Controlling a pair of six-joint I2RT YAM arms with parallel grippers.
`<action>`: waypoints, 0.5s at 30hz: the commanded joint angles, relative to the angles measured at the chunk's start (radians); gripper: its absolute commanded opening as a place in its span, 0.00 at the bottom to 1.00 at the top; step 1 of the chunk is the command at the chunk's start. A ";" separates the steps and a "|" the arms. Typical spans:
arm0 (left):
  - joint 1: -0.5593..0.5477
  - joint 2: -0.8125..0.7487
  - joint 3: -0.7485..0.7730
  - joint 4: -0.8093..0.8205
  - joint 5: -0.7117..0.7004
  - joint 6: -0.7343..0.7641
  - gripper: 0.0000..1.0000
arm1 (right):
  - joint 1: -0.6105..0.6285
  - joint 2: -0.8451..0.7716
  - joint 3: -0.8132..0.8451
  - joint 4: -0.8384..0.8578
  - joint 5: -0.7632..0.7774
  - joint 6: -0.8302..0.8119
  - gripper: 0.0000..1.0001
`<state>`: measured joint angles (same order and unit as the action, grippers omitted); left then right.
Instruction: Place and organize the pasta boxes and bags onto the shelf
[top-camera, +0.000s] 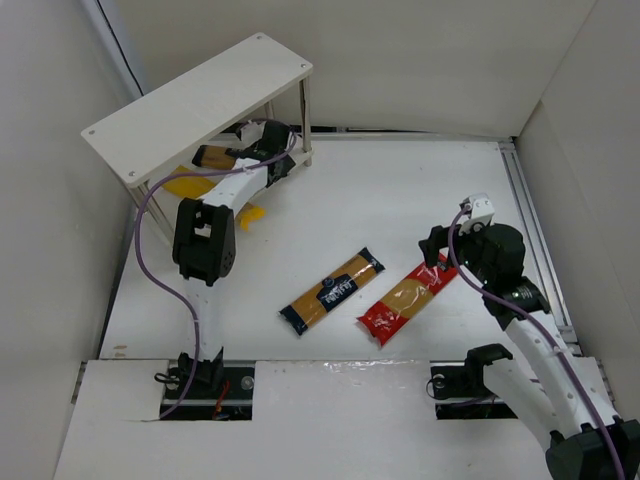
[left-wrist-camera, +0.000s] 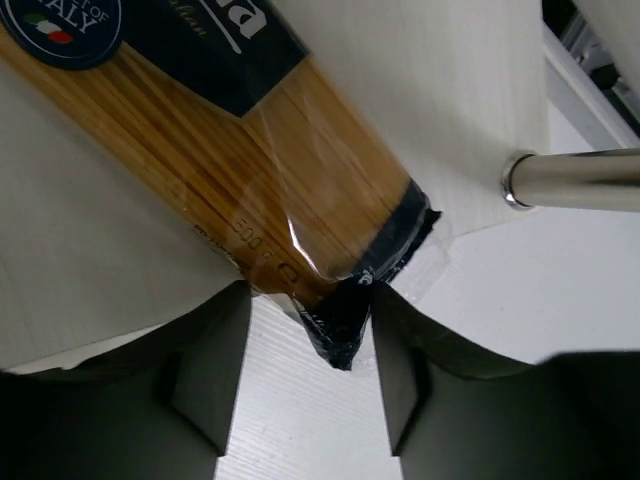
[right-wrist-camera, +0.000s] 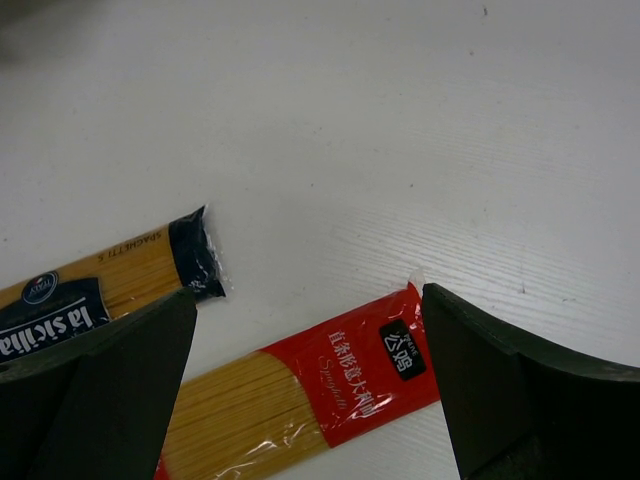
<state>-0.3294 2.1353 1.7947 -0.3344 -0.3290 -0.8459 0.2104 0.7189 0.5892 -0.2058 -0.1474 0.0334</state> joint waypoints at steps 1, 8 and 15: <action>0.004 0.006 0.038 -0.069 -0.074 -0.013 0.44 | 0.003 0.010 0.014 0.059 0.012 0.007 0.98; 0.004 0.006 0.038 -0.069 -0.074 -0.004 0.03 | 0.003 0.028 0.014 0.059 0.022 0.007 0.96; 0.004 -0.057 -0.046 -0.098 -0.093 -0.013 0.00 | 0.003 0.019 0.014 0.059 0.022 0.007 0.96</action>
<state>-0.3267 2.1407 1.7962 -0.3470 -0.3798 -0.8497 0.2104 0.7479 0.5892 -0.2008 -0.1345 0.0341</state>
